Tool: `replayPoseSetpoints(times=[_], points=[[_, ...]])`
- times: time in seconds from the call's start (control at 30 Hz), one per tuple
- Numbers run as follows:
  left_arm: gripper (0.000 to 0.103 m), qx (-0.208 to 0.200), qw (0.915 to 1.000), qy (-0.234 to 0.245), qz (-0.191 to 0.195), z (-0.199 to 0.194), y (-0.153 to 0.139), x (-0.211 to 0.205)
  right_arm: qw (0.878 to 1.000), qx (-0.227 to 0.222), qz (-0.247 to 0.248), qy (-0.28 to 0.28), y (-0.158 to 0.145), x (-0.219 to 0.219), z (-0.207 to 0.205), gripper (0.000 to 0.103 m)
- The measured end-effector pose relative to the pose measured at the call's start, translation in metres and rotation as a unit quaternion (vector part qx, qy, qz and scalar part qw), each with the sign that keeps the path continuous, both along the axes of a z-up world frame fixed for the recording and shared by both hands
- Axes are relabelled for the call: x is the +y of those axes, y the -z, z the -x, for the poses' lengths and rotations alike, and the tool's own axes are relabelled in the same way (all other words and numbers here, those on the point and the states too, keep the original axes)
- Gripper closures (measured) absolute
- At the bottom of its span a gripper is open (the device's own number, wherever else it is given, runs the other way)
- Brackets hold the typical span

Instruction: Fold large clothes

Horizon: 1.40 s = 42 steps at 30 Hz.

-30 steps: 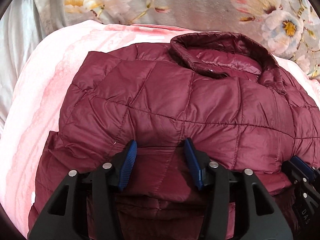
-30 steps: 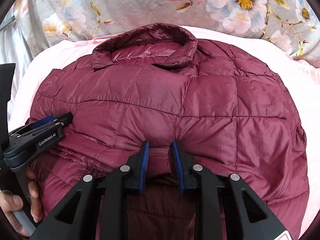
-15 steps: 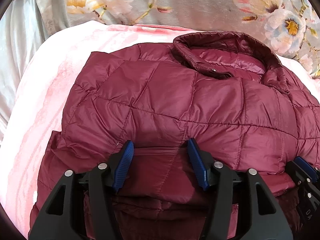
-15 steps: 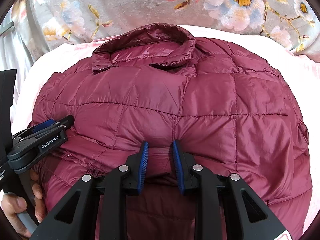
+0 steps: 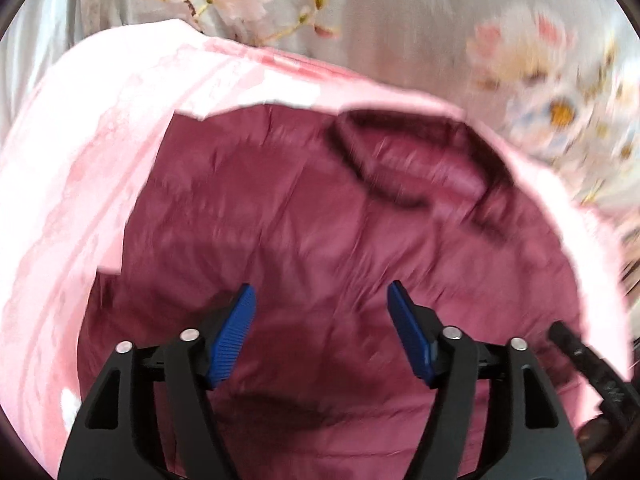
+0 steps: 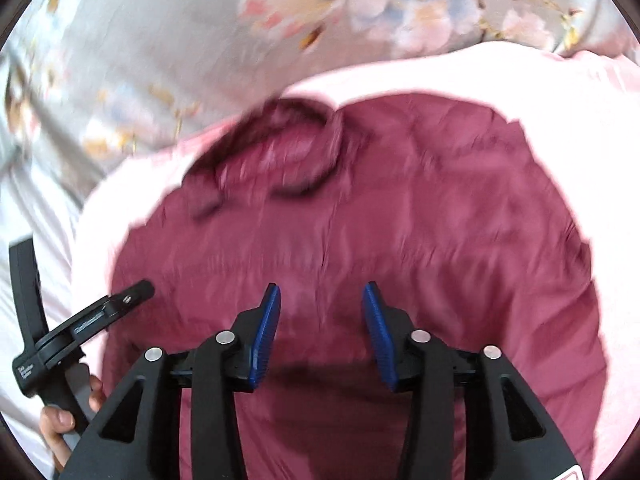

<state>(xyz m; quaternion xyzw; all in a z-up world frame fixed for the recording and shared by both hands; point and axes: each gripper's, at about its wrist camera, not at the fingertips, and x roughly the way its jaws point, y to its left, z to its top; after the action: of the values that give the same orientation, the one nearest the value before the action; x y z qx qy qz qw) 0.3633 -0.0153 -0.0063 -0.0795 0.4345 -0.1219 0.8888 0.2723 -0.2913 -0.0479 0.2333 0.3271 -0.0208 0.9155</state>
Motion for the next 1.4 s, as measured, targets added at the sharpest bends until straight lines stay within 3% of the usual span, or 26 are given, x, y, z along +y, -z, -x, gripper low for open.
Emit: replayPoseSetpoints(times=[0.03,0.13,0.3,0.37,0.43,0.47,0.5,0.53,0.6,0.7,0.8,0.93,1.13,1.27,1.4], points=[[0.026,0.006,0.9998,0.000,0.021,-0.010,-0.007,0.001,1.000,-0.006,-0.023,-0.003,-0.006,-0.006,-0.009,0.057],[0.024,0.042,0.9967,-0.001,0.069,-0.053,-0.017,-0.007,0.996,-0.016,-0.086,-0.005,-0.010,-0.020,-0.037,0.057],[0.025,0.105,0.9866,-0.001,0.125,-0.100,0.000,-0.026,0.986,0.013,-0.163,0.008,0.014,-0.035,-0.082,0.058],[0.029,0.121,0.9831,-0.009,0.137,-0.109,0.010,-0.031,0.980,0.021,-0.196,0.003,0.026,-0.036,-0.096,0.062],[0.052,0.126,0.9821,0.001,0.140,-0.114,0.014,-0.038,0.977,0.028,-0.213,-0.010,0.032,-0.035,-0.107,0.076],[0.059,0.129,0.9818,0.011,0.139,-0.114,0.015,-0.041,0.977,0.026,-0.209,-0.016,0.031,-0.033,-0.110,0.085],[0.077,0.130,0.9820,0.017,0.136,-0.114,0.016,-0.042,0.980,0.021,-0.198,-0.020,0.027,-0.030,-0.110,0.093],[0.088,0.131,0.9828,0.024,0.128,-0.116,0.017,-0.045,0.983,0.018,-0.183,-0.023,0.024,-0.030,-0.110,0.093],[0.091,0.118,0.9863,0.035,0.110,-0.114,0.015,-0.046,0.994,0.007,-0.110,-0.022,0.013,-0.021,-0.102,0.095],[0.093,0.088,0.9920,0.049,0.076,-0.103,0.014,-0.043,0.999,0.013,-0.005,-0.030,0.012,-0.006,-0.091,0.096],[0.093,0.075,0.9939,0.058,0.057,-0.094,0.025,-0.041,0.997,0.034,0.057,-0.033,0.027,0.007,-0.090,0.096],[0.092,0.051,0.9959,0.063,0.041,-0.087,0.039,-0.042,0.994,0.033,0.100,-0.031,0.040,0.015,-0.093,0.097],[0.091,0.001,0.9974,0.071,0.004,-0.076,0.045,-0.048,0.993,0.031,0.110,-0.028,0.046,0.014,-0.092,0.098],[0.091,-0.013,0.9972,0.071,-0.018,-0.073,0.044,-0.054,0.996,0.026,0.083,-0.034,0.049,0.007,-0.091,0.098],[0.087,-0.003,0.9976,0.069,-0.004,-0.073,0.041,-0.048,0.999,0.023,0.032,-0.034,0.046,-0.004,-0.081,0.094]])
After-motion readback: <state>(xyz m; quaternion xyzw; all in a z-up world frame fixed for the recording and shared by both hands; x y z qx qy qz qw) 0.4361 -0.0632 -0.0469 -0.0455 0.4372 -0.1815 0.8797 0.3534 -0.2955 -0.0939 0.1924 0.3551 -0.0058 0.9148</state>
